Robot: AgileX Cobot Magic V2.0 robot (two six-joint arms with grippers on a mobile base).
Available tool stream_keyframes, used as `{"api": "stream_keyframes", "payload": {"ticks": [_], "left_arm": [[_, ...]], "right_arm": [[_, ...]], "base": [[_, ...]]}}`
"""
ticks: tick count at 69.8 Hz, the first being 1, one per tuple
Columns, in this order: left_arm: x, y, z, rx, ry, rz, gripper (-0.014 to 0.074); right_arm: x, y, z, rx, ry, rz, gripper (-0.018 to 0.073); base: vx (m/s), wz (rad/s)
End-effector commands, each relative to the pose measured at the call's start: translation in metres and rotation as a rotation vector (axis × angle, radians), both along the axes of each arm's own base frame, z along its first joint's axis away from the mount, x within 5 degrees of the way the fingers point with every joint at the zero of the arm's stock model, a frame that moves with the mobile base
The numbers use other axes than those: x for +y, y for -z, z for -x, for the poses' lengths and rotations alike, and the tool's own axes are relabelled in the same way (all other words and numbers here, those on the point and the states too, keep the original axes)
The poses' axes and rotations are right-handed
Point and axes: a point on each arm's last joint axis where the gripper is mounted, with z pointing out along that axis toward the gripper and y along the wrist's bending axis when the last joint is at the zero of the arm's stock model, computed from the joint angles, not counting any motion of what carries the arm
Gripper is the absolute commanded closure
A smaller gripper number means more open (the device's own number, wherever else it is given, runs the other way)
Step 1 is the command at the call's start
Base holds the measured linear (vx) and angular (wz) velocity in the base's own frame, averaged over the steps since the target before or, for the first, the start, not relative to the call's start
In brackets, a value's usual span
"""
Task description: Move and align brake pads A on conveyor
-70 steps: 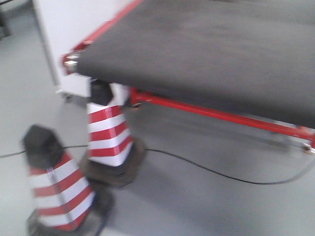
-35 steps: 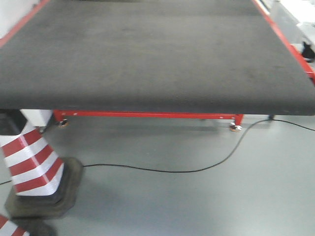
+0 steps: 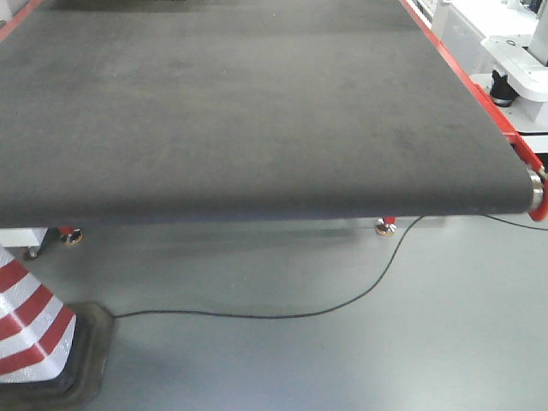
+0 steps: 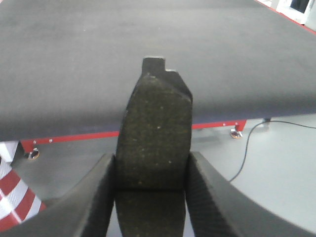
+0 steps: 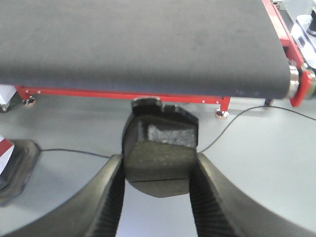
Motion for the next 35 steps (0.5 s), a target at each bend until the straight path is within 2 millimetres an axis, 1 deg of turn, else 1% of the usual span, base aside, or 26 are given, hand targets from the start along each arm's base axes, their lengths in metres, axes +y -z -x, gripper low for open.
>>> {"api": "stream_keyframes", "payload": {"ticks": [1, 14, 35], "left_arm": [[-0.0005, -0.0161, -0.0028, -0.105, -0.002, 0.027, 0.0602], [-0.0005, -0.0161, -0.0028, -0.105, -0.002, 0.027, 0.0602], [-0.0005, -0.0161, -0.0028, -0.105, -0.002, 0.027, 0.0602]], "right_arm": [[0.0004, -0.0155, -0.0033, -0.107, -0.003, -0.005, 0.0564], [0.0004, -0.0155, -0.0032, -0.106, -0.003, -0.005, 0.0564], [0.0004, -0.0155, -0.0032, -0.106, -0.003, -0.005, 0.0564]], "base": [[0.28, -0.01], [0.34, 0.07], [0.42, 0.09]]}}
